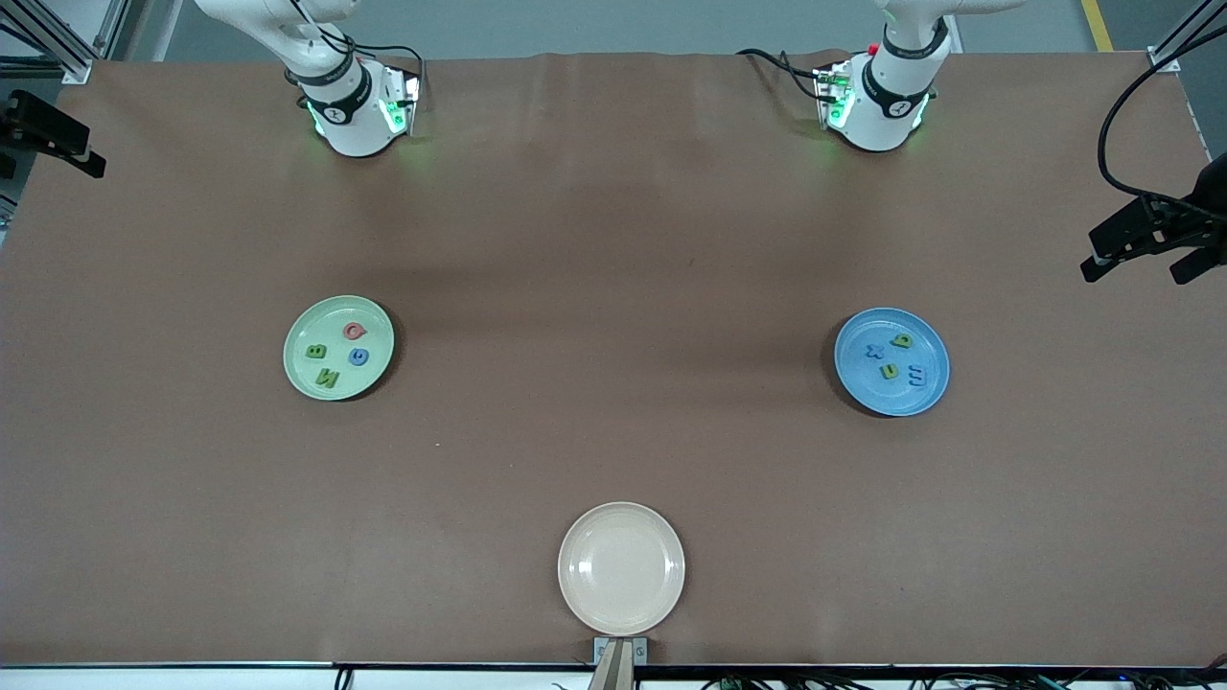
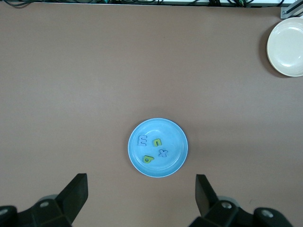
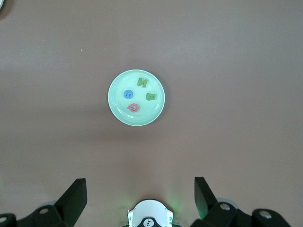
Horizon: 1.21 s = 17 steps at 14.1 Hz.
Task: Sort upper and lower case letters into plates
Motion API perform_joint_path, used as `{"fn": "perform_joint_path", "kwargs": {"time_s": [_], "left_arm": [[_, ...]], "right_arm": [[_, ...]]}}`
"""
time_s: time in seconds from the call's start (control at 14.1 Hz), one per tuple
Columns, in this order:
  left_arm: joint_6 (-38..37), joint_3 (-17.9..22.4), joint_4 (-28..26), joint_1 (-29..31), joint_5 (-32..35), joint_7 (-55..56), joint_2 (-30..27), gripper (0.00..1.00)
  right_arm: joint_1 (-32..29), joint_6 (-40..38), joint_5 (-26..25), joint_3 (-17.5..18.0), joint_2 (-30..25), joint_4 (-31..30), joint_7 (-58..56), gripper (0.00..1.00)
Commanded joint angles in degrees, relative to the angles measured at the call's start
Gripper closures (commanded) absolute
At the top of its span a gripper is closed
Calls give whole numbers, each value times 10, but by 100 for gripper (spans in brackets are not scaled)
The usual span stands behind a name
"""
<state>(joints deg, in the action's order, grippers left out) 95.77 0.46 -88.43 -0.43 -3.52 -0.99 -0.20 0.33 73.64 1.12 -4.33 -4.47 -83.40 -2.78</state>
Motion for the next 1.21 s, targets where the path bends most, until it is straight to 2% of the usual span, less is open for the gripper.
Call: {"fn": "perform_joint_path", "kwargs": {"time_s": [0.0, 1.14], "left_arm": [[-14, 12, 13, -12, 6, 0, 0, 0], [-21, 12, 9, -7, 9, 5, -9, 0]], "right_arm": [[-9, -3, -1, 7, -9, -8, 2, 0], [-8, -3, -1, 8, -9, -8, 1, 0]]}}
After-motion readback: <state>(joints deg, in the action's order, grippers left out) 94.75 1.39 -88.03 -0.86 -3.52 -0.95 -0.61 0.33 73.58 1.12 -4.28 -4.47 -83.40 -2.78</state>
